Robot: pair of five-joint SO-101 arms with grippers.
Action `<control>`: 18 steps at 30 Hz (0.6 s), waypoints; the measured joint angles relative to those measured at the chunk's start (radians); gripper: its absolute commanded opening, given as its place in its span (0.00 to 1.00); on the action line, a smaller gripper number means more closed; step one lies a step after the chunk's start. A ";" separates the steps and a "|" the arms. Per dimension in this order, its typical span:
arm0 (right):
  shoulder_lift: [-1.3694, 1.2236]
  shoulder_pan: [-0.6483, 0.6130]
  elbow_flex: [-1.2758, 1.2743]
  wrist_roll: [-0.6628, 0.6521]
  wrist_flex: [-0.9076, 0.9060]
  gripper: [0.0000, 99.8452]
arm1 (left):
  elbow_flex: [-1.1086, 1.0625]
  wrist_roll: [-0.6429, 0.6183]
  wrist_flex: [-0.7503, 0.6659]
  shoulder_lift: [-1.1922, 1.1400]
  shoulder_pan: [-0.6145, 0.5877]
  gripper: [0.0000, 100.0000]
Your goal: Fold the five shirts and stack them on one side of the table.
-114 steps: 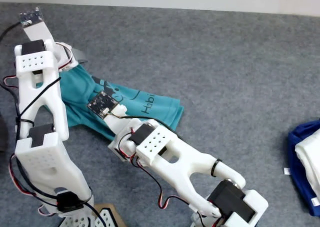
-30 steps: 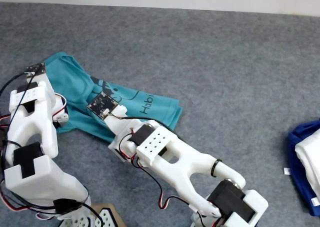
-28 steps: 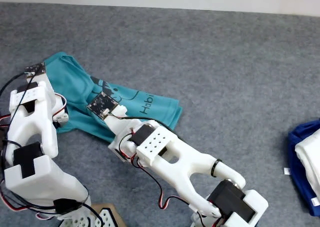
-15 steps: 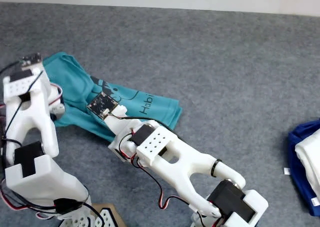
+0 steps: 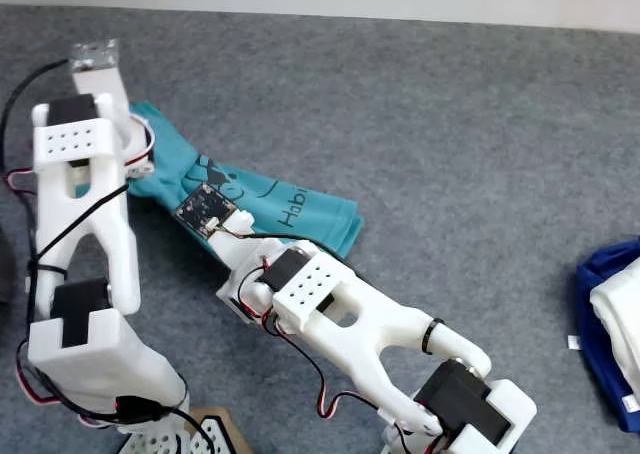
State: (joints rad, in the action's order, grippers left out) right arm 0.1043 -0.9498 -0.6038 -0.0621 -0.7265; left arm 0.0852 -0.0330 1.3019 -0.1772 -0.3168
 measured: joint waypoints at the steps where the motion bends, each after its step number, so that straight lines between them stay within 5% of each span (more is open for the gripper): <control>1: 0.000 0.000 0.000 0.000 0.000 0.06 | -0.006 0.000 -0.029 0.000 0.006 0.01; 12: 0.000 0.000 0.000 -0.003 0.000 0.06 | -0.157 0.068 -0.118 0.000 0.008 0.01; 18: 0.000 0.023 0.000 -0.110 -0.032 0.13 | -0.158 0.074 -0.118 0.000 0.008 0.01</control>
State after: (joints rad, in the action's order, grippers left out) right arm 0.1043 -0.9268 -0.6038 -0.1726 -0.7587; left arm -0.0729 0.0407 1.1838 -0.1772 -0.3092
